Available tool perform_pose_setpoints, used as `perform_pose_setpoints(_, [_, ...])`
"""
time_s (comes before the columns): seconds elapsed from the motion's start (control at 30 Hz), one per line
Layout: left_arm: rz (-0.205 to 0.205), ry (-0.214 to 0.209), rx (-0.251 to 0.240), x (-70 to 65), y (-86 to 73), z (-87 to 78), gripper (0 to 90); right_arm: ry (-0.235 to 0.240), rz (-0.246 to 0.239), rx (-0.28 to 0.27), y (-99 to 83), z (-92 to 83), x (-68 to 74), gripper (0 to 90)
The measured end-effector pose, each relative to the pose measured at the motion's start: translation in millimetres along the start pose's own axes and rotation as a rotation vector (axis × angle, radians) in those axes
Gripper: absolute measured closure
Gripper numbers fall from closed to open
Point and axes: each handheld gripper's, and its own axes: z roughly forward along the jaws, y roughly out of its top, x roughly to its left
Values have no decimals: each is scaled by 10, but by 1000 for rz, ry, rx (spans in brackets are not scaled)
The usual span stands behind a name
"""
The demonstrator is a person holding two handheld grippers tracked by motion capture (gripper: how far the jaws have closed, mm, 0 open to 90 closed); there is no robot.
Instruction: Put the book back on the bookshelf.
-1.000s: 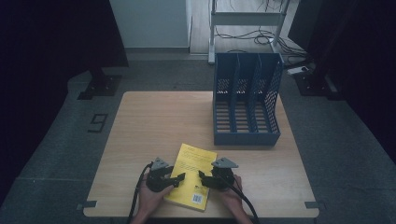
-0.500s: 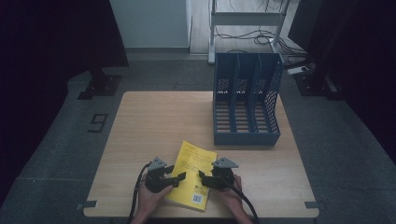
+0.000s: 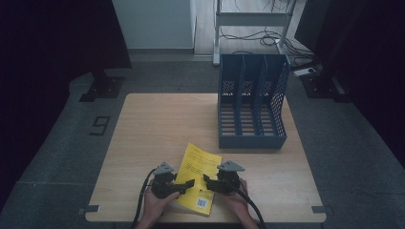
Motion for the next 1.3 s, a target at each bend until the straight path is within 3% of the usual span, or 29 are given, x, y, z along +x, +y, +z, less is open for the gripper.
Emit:
perform_pose_setpoints(0.5, [-14,-6,34,120,19,19,482,4,-1,4,2,1,-8,242])
perform_pose_setpoints(0.87, [-27,9,68,185,172,150,494,7,-5,3,2,1,-16,243])
perform_pose_setpoints(1.07, [-37,15,46,200,185,199,508,7,-4,4,2,1,-13,243])
perform_pose_setpoints(1.17, [-42,-5,51,221,177,187,534,6,-4,4,2,1,-13,243])
perform_pose_setpoints(1.2, [-56,-32,54,233,171,173,541,6,-4,5,2,0,-13,243])
perform_pose_setpoints(1.3, [-39,-36,66,226,148,168,574,7,-3,4,2,0,-13,243])
